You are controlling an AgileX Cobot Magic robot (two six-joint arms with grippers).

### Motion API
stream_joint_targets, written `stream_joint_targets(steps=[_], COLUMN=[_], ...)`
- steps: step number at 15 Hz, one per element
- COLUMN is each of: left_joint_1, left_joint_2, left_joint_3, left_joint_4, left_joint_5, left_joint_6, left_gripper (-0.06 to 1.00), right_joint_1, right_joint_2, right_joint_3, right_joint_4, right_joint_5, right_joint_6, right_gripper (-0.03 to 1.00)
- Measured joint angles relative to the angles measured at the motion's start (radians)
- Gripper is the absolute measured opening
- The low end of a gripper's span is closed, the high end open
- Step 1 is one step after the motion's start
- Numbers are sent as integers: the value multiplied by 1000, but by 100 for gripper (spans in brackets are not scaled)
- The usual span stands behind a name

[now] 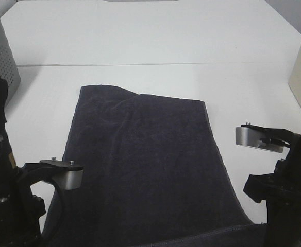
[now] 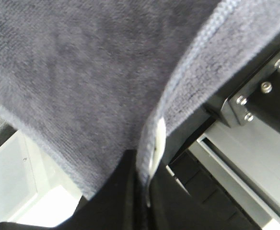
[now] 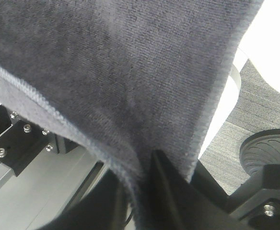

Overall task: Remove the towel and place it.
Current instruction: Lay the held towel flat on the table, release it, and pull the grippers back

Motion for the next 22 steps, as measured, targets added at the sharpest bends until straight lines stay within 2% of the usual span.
stream_joint_targets(steps=[3,6,8,11,14,18,20,22], left_joint_1=[0,0,0,0,0,0,0,0], left_joint_2=[0,0,0,0,1,1,1,1], left_joint_3=[0,0,0,-21,-109,-178,-205,-245], left_joint_4=[-29,-72,-98,-110,-107,-45,-12,93], left_joint_5=[-7,-31,-36,-57,-101,-123,-168,-208], left_joint_6=[0,0,0,0,0,-4,-48,-130], left_gripper=[22,53,66,70,70,70,75,80], right_joint_1=[0,0,0,0,0,0,0,0], right_joint_2=[0,0,0,0,0,-3,-21,-41], right_joint_3=[0,3,5,-4,-51,-107,-131,-177], right_joint_4=[2,30,36,34,28,-11,-88,-203], right_joint_5=[0,0,3,3,-1,-8,-14,-10], right_joint_6=[0,4,5,5,5,22,70,118], right_gripper=[37,57,63,65,65,65,74,81])
